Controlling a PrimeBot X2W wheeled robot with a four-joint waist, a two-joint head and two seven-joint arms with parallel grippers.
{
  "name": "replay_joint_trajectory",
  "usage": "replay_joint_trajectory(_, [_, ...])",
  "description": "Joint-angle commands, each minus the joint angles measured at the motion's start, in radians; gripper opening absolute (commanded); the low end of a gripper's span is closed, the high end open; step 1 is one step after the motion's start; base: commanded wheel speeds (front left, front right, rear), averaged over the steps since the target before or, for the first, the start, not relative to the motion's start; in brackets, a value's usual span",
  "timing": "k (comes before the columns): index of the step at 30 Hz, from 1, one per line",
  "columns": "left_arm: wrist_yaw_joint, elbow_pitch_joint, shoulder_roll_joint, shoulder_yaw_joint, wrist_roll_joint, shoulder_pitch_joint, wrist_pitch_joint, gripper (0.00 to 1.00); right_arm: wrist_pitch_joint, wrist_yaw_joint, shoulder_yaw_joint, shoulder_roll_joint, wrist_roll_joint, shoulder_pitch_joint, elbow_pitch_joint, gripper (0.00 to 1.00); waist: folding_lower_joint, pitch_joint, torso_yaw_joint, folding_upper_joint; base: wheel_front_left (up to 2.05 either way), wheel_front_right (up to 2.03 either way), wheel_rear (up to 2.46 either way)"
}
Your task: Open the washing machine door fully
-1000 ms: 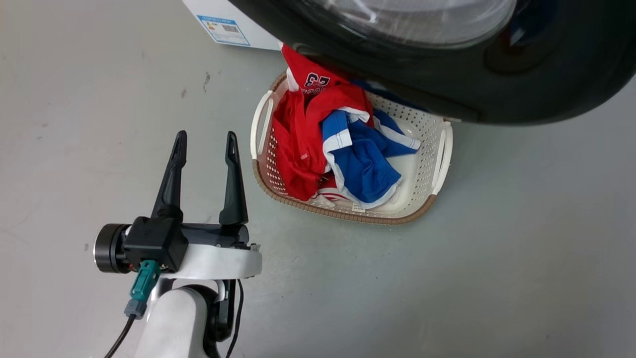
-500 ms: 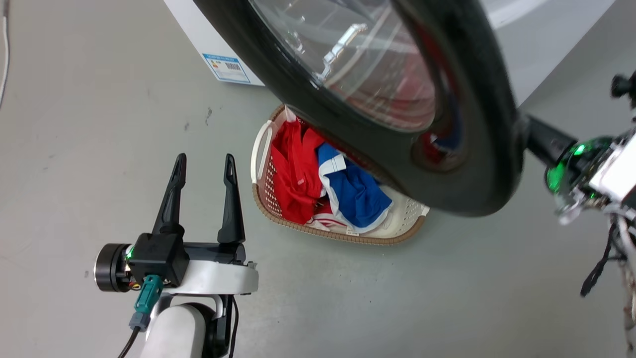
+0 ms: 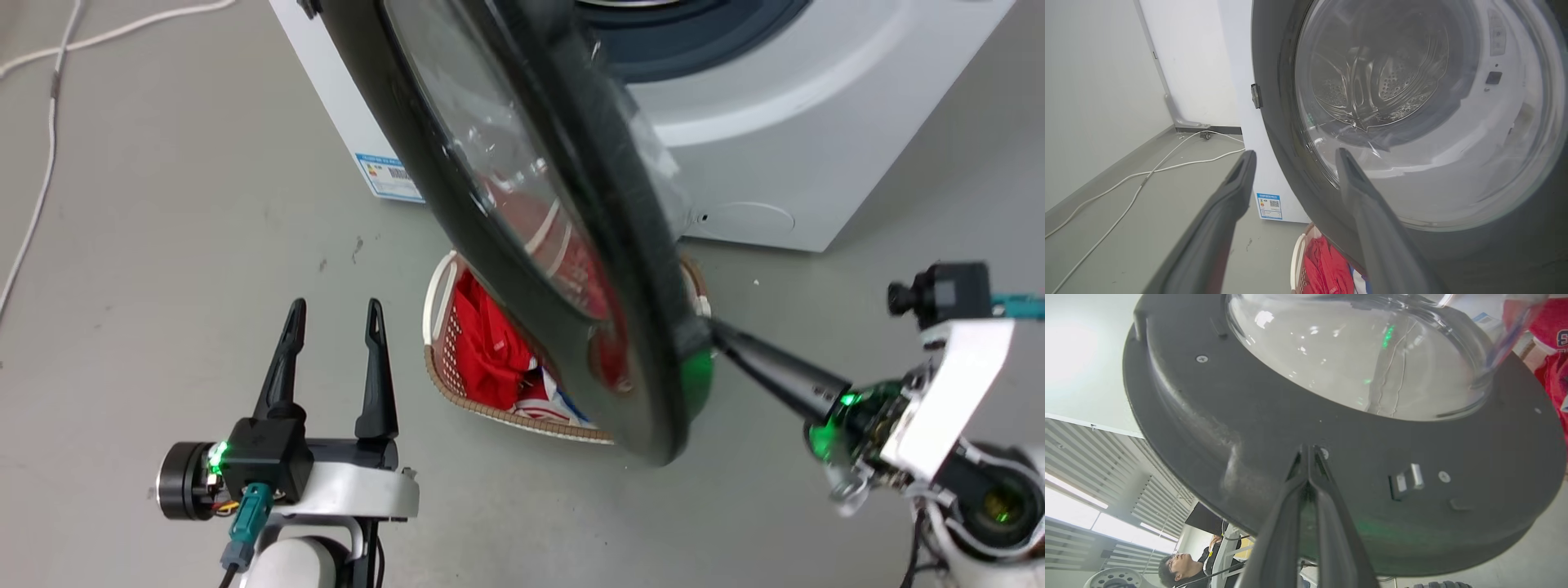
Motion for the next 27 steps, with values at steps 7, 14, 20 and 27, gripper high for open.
replay_joint_trajectory(7, [-0.003, 0.01, 0.0, 0.009, 0.012, 0.048, -0.003, 1.0, 0.005, 0.003, 0.053, 0.053, 0.01, 0.124, -0.037, 0.0, 0.0001, -0.073, 0.007, 0.0, 0.0, 0.0, 0.0])
replay_joint_trajectory(14, [-0.01, 0.016, 0.0, 0.016, 0.019, 0.077, -0.003, 1.0, 0.011, 0.003, 0.098, 0.091, 0.004, 0.189, -0.034, 0.0, 0.0001, -0.117, 0.014, 0.0, 0.0, 0.0, 0.0])
replay_joint_trajectory(20, [-0.011, 0.016, 0.0, 0.021, 0.023, 0.093, -0.003, 1.0, 0.017, 0.002, 0.149, 0.125, -0.008, 0.193, -0.001, 0.0, 0.0001, -0.136, 0.016, 0.0, 0.0, 0.0, 0.0])
replay_joint_trajectory(27, [-0.013, 0.018, 0.0, 0.024, 0.028, 0.106, -0.003, 1.0, 0.007, 0.001, 0.185, 0.15, -0.018, 0.17, 0.063, 0.0, 0.0001, -0.152, 0.018, 0.0, 0.0, 0.0, 0.0])
